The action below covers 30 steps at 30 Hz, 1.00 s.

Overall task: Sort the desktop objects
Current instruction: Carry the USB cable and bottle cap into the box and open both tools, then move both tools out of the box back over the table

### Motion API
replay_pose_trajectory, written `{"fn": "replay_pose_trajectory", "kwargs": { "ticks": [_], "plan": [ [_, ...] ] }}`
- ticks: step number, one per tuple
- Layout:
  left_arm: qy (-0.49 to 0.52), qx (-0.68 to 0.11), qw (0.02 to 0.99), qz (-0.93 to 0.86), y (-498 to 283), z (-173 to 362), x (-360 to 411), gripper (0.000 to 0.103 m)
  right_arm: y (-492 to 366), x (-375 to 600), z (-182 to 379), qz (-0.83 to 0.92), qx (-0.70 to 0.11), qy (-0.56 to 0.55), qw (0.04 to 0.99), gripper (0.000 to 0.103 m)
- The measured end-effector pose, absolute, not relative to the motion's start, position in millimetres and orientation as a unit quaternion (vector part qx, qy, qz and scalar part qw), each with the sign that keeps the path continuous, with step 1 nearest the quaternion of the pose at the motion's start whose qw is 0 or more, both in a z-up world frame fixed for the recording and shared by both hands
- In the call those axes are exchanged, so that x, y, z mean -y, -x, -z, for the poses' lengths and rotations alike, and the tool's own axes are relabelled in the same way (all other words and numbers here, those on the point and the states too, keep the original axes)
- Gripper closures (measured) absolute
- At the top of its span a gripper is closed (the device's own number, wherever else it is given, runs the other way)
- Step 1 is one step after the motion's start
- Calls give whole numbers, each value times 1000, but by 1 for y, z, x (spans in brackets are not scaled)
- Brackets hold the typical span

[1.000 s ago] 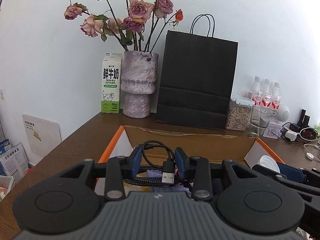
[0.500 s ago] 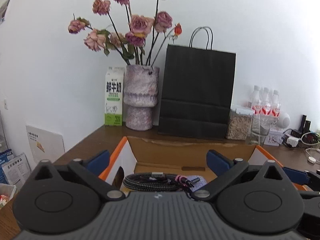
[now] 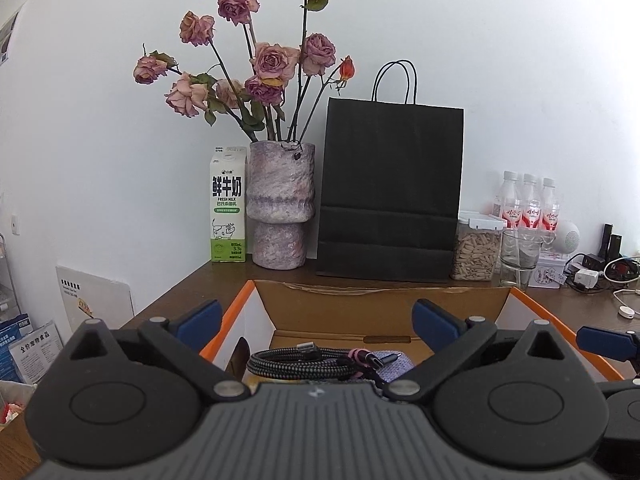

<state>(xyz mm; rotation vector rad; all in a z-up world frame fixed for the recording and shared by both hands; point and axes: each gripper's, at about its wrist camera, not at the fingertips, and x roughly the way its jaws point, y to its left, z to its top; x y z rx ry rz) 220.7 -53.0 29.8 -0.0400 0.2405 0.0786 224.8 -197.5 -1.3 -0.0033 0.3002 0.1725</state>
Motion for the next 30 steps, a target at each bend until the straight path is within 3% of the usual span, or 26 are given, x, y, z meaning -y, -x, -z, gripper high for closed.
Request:
{"fn": "replay_pose_trajectory", "kwargs": {
  "ticks": [14, 30],
  "plan": [
    [57, -73, 992, -81, -204, -33, 41, 0, -218, 204, -2, -74, -140, -15, 987, 0],
    [58, -89, 986, -129, -175, -36, 23, 0, -169, 217, 3, -47, -100, -14, 994, 0]
  ]
}}
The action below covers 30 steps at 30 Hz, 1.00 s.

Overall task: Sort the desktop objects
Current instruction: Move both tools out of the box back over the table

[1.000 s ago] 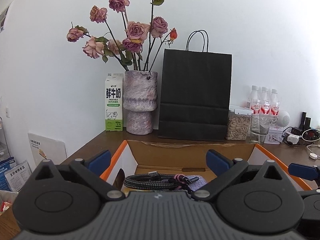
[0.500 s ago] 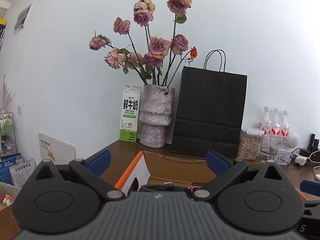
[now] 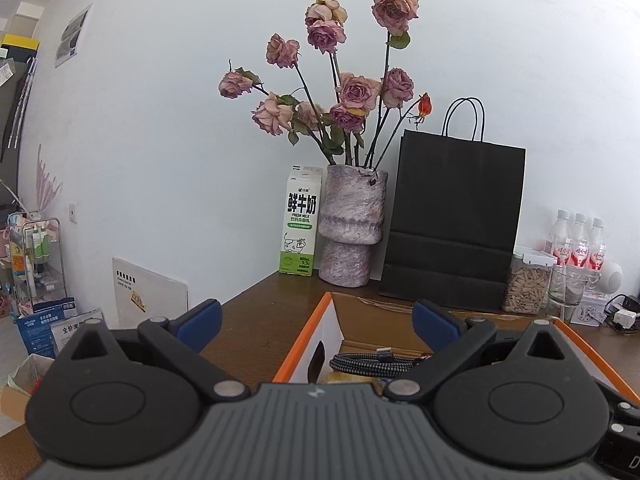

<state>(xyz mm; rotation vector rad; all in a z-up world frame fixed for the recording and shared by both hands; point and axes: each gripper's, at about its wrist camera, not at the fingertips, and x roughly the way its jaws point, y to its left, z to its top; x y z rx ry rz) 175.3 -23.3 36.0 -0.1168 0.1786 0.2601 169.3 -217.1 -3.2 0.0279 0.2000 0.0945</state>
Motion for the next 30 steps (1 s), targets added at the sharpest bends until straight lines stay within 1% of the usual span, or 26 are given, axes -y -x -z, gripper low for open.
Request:
{"fn": "replay_pose_trajectory", "kwargs": {
  "ticks": [5, 10, 19, 27, 30],
  "plan": [
    [45, -101, 986, -123, -155, -37, 16, 0, -146, 223, 7, -35, -82, -12, 996, 0],
    [39, -124, 986, -105, -132, -35, -2, 0, -125, 227, 10, -39, -101, 0, 994, 0],
    [45, -186, 978, -82, -100, -17, -36, 0, -97, 241, 20, -44, -174, 24, 983, 0],
    [24, -266, 963, -36, -84, 6, -39, 0, -89, 262, 35, -38, -248, 36, 967, 0],
    [15, -283, 959, -33, -81, 14, -37, 0, -89, 269, 38, -43, -272, 36, 961, 0]
  ]
}}
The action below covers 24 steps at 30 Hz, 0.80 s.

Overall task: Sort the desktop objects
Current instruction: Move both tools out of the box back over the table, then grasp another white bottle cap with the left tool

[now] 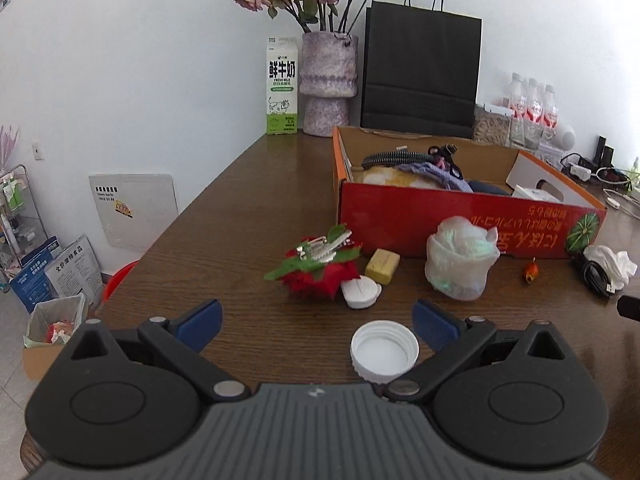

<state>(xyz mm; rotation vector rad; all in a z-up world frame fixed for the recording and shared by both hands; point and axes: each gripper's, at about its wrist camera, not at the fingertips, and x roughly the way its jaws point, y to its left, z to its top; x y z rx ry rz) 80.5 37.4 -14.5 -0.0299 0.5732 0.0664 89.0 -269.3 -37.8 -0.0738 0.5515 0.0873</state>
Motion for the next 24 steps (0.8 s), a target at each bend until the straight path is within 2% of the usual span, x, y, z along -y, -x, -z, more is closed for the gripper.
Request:
{"fn": "replay_pose_trajectory", "kwargs": {
  "ticks": [9, 24],
  "plan": [
    [10, -318, 948, -12, -83, 32, -29, 0, -104, 276, 53, -73, -334, 19, 939, 0],
    [6, -329, 944, -29, -101, 40, -25, 0, -108, 277, 53, -83, -333, 21, 939, 0]
  ]
}}
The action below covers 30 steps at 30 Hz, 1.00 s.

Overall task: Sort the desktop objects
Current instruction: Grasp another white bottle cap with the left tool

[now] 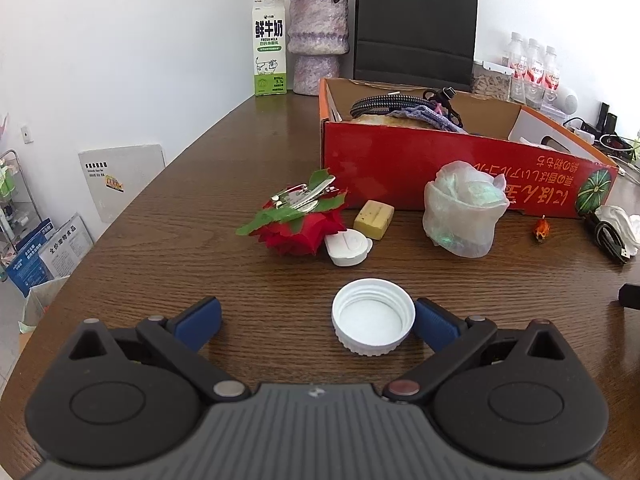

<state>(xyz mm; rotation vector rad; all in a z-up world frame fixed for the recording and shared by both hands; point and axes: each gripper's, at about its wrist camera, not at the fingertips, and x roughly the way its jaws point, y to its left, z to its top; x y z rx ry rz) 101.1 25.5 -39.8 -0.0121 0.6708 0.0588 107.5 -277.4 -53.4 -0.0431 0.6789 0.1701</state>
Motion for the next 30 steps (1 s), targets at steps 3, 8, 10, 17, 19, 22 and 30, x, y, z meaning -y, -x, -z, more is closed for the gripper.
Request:
{"fn": "replay_pose_trajectory", "kwargs": {
  "ticks": [3, 8, 10, 17, 19, 22, 30],
  "plan": [
    [5, -331, 943, -28, -102, 40, -25, 0, -108, 277, 53, -83, -333, 21, 939, 0],
    [3, -334, 942, -22, -102, 39, -25, 0, -110, 278, 53, -76, -336, 20, 939, 0],
    [2, -334, 942, -22, -102, 39, -25, 0, -111, 276, 53, -76, -336, 21, 938, 0],
    [-1, -324, 946, -14, -97, 38, -22, 12, -112, 272, 52, -77, -328, 25, 941, 5],
    [-2, -319, 948, -9, -93, 37, -20, 19, -113, 274, 52, -77, -326, 19, 942, 6],
    [-2, -311, 950, -2, -89, 36, -18, 38, -112, 275, 51, -76, -324, 15, 943, 8],
    [21, -312, 950, -1, -89, 31, -21, 63, -113, 280, 45, -69, -315, 9, 947, 8]
  ]
}}
